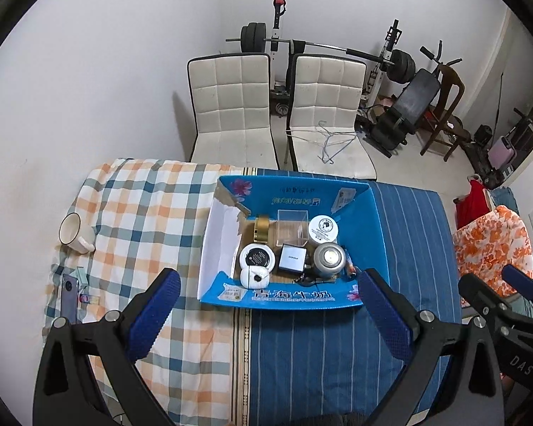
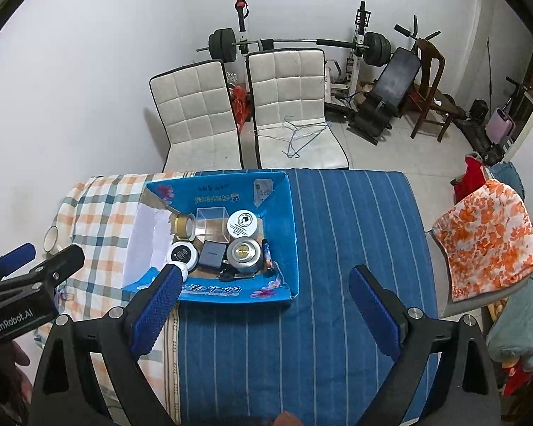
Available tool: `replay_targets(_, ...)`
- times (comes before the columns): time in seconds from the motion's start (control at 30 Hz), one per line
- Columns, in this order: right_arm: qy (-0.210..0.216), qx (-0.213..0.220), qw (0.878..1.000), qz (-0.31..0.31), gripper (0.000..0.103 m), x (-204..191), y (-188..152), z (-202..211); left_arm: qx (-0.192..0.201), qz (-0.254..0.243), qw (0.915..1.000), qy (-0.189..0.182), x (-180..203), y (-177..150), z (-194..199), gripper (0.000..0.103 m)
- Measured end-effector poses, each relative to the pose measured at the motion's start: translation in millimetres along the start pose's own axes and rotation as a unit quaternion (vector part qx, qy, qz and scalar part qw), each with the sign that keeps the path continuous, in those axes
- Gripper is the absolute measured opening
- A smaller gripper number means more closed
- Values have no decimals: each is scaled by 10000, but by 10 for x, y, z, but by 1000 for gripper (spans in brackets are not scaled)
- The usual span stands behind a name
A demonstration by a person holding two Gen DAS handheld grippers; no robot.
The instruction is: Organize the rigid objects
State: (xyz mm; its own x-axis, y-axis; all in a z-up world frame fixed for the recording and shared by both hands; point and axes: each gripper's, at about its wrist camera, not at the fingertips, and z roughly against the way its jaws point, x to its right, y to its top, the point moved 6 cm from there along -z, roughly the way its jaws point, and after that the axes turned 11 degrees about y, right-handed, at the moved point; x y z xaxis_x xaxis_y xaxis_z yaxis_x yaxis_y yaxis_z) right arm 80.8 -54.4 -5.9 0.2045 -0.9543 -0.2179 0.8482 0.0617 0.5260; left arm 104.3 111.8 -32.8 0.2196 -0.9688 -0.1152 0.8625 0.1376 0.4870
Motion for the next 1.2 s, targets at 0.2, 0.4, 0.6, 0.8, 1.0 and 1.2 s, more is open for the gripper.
replay_targets(0.2,-205,-49,9997,128,97,-10,-26,-79,-119,-16,9999,88,-13,-84,-47,102)
replay_targets(0.4,-235,-155,9995,123,97,18,-67,-149,-235,25,9996,142,-56,-147,-120,102)
replay_targets(0.6,-273,-133,9994,156,97,13,-63,-182,-279,77,9995,155,-92,-173,-158,102)
replay_targets(0.8,-282,-120,9994,168,97,-1,-57,-192,-266,89,9995,143,-97,-164,-160,102)
replay_targets(1.0,-298,-194,9992,156,97,12,-50,-211,-329,34,9994,58,-64,-142,-195,102)
replay_targets(1.2,-344,-183,9992,106,97,50,-22,-233,-389,-21,9992,42,-35,-144,-246,102)
